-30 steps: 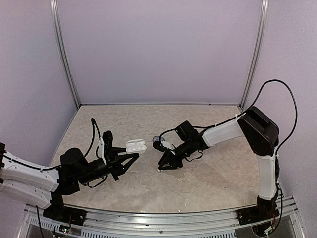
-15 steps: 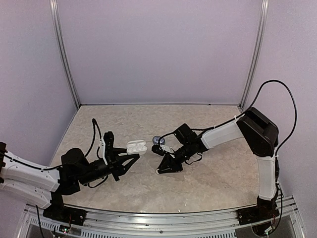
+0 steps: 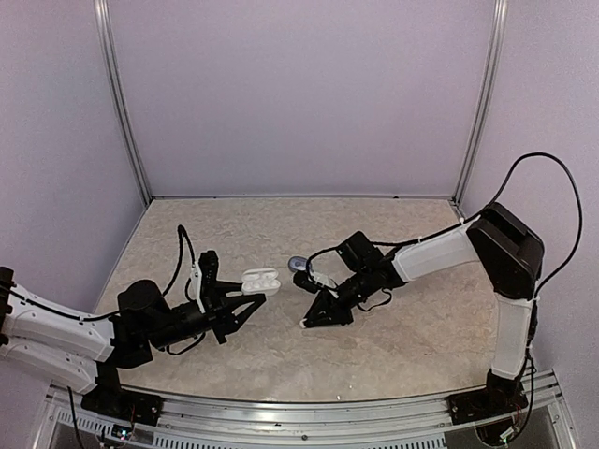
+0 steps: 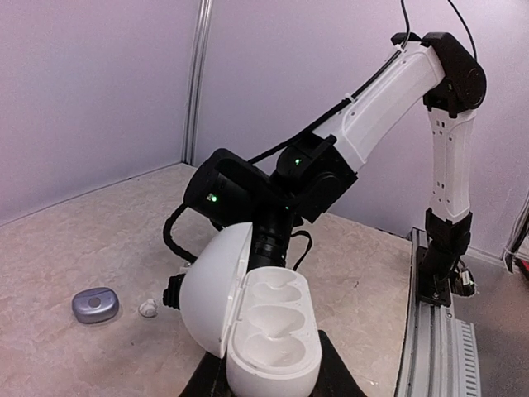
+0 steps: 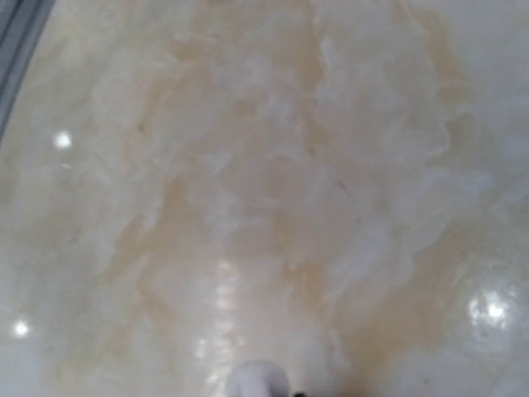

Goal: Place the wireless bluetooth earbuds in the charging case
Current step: Pick up the right earbud from the center of the board, then insert the right earbud into the right side groove of the charging case, then adjust the left earbud at the center of the board.

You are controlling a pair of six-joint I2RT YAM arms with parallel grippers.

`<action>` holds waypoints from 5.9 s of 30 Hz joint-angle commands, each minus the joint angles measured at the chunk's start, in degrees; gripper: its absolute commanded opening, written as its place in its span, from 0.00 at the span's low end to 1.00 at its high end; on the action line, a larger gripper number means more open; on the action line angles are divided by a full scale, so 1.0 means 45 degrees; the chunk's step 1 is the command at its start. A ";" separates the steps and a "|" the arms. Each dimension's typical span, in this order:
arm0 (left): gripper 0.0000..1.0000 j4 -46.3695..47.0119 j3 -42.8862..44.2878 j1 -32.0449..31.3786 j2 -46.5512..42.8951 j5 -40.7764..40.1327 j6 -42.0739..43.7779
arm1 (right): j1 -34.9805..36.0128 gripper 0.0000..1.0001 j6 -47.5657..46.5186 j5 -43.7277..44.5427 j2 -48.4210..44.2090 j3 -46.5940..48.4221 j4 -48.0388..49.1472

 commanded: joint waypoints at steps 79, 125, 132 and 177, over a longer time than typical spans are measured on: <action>0.03 -0.0621 0.2029 -0.1341 0.0917 0.1727 0.2600 | 0.3815 0.29 0.1800 0.4083 -1.0221 -0.1909 0.0204; 0.03 0.0076 0.0577 -0.0099 0.0240 0.0670 0.0758 | 0.0387 0.43 0.4421 0.6388 -0.9285 -0.2521 -0.0053; 0.03 0.0092 0.0331 -0.0011 -0.0156 0.0280 0.0701 | -0.0172 0.45 0.4558 0.8052 -0.6317 -0.1710 -0.0141; 0.03 0.0180 0.0376 -0.0010 -0.0109 0.0295 0.0827 | -0.0638 0.99 0.6400 1.1750 -0.0245 -0.0400 0.1946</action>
